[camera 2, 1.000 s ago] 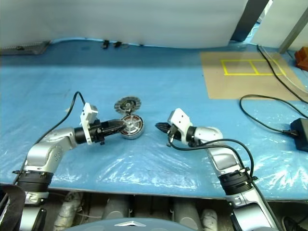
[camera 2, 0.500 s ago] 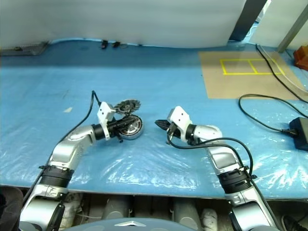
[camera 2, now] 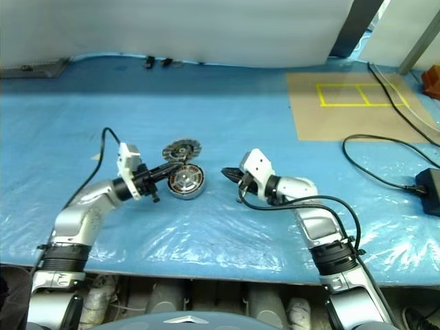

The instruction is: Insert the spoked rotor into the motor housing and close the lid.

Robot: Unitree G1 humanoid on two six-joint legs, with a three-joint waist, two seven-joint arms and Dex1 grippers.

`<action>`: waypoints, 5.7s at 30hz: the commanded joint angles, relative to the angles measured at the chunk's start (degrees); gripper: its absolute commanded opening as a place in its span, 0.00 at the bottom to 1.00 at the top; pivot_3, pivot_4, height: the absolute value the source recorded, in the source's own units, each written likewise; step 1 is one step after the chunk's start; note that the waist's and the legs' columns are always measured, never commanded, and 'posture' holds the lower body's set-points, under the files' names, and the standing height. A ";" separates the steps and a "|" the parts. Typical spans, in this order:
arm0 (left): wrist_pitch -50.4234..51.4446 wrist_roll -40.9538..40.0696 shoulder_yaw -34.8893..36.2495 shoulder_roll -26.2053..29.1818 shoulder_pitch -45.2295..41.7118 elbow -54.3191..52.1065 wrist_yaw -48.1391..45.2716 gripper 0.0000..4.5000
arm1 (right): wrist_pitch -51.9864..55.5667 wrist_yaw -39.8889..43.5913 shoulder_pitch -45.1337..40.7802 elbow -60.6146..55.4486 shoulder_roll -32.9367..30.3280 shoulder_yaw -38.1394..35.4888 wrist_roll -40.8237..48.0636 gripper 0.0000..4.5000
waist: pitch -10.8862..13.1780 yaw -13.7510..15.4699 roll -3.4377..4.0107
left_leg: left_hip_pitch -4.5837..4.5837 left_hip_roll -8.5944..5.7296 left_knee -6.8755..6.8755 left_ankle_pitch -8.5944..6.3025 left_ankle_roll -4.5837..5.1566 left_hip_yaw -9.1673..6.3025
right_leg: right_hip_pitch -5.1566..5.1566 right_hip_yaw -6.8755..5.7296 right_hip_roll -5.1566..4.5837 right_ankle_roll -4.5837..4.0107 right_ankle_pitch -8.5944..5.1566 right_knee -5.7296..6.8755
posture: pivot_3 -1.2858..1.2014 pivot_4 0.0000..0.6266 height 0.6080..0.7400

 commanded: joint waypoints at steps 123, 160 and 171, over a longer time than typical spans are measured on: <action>-21.10 5.55 5.45 -3.80 19.32 -9.75 12.41 0.00 | -1.99 1.14 -24.73 33.72 21.06 11.78 -13.42 0.66 | 0.02 -1.61 -0.04 | 0.20 0.09 0.14 0.00 -0.01 0.02 | -0.01 0.08 -0.01 -0.10 0.05 0.31 | 0.52 0.24 1.00; -23.54 6.79 3.72 -4.56 17.20 -4.66 10.65 0.00 | 0.21 -5.75 -17.09 34.95 21.58 14.07 -16.98 0.66 | -0.04 -1.57 0.02 | 1.22 0.07 -0.16 -0.13 0.18 -0.05 | 0.91 0.21 -0.01 0.32 -0.20 0.09 | 0.52 0.24 1.00; -20.52 10.60 1.18 -2.70 10.38 -3.02 11.94 0.00 | 1.29 -5.71 -16.73 33.07 21.26 14.00 -16.45 0.66 | -0.13 -1.52 0.16 | 1.23 0.05 -0.20 -0.13 0.18 -0.06 | 0.92 0.22 -0.02 0.34 -0.21 0.05 | 0.52 0.24 1.00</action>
